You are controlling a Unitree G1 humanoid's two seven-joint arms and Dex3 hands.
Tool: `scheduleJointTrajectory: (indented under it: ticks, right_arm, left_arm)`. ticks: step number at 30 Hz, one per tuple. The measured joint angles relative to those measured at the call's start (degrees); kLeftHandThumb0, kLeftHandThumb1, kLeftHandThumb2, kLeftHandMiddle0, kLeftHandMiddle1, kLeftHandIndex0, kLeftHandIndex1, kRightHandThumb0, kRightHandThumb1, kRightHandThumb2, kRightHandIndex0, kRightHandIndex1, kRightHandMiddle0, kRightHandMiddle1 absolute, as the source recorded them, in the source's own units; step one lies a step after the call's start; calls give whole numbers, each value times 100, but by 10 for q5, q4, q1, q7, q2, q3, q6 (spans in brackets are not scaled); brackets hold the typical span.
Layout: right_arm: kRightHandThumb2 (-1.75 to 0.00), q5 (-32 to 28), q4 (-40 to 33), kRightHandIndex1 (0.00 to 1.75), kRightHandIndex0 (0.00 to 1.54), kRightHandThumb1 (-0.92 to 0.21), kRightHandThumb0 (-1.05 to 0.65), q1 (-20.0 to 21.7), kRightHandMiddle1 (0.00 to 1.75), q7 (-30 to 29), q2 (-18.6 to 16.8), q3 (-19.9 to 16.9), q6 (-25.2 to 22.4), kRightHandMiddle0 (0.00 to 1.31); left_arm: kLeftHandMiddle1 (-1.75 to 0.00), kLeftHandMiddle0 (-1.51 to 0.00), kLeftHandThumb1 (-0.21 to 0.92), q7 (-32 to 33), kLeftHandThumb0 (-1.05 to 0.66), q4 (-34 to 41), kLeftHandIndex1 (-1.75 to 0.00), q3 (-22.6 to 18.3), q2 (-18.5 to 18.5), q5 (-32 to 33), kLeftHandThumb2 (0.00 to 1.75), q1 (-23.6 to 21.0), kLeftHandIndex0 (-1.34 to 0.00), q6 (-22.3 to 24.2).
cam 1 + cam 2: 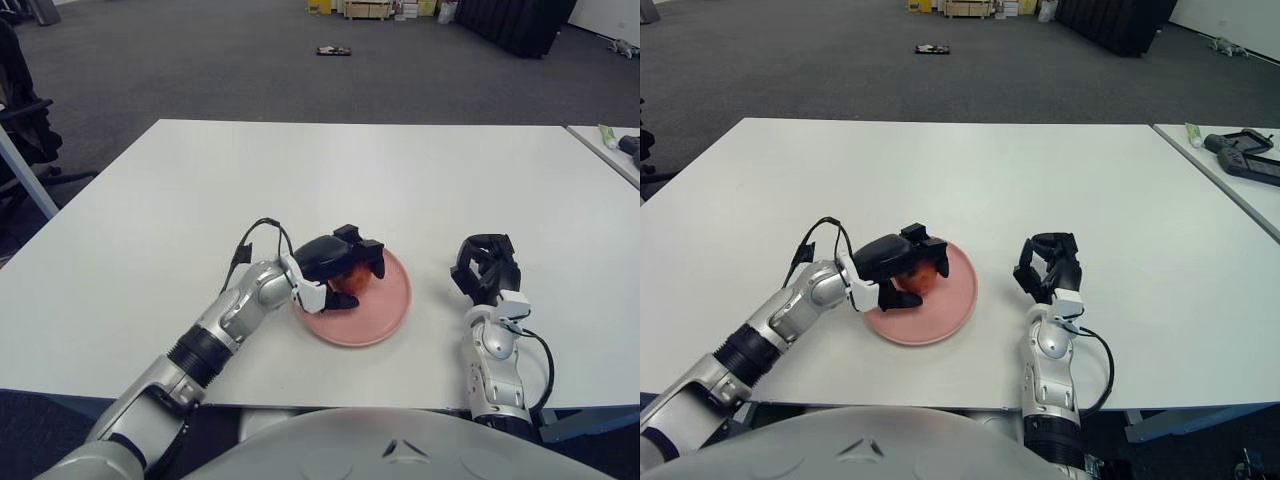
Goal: Put the apple into the plate.
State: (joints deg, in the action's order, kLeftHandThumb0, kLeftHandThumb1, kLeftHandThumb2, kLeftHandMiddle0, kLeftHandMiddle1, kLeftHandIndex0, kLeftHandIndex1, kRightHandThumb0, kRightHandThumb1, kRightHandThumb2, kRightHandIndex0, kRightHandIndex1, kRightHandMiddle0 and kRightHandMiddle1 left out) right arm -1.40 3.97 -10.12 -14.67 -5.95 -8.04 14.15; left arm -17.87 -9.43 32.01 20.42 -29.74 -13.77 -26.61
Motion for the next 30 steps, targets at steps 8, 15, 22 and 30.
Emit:
scheduleJointTrajectory:
  ticks: [8, 15, 22, 30]
  right_arm:
    - [-89, -1, 0, 134, 56, -65, -39, -1, 175, 6, 0, -1, 0, 35]
    - [-88, -3, 0, 134, 56, -66, -38, -1, 175, 9, 0, -3, 0, 35]
    - [-88, -2, 0, 134, 55, -66, -38, -1, 175, 10, 0, -4, 0, 35]
    - [-88, -1, 0, 134, 55, -66, -38, -1, 175, 9, 0, -4, 0, 35]
  left_arm:
    - [0, 0, 92, -36, -100, -7, -1, -2, 8, 37, 106, -1, 0, -22]
    - [0, 0, 92, -50, -100, -4, 0, -9, 10, 53, 104, 4, 0, -22]
    - [0, 0, 92, -72, -101, 19, 0, -27, 20, 81, 98, 20, 0, -17]
    - [0, 0, 92, -95, -101, 108, 0, -83, 51, 127, 92, 55, 0, 10]
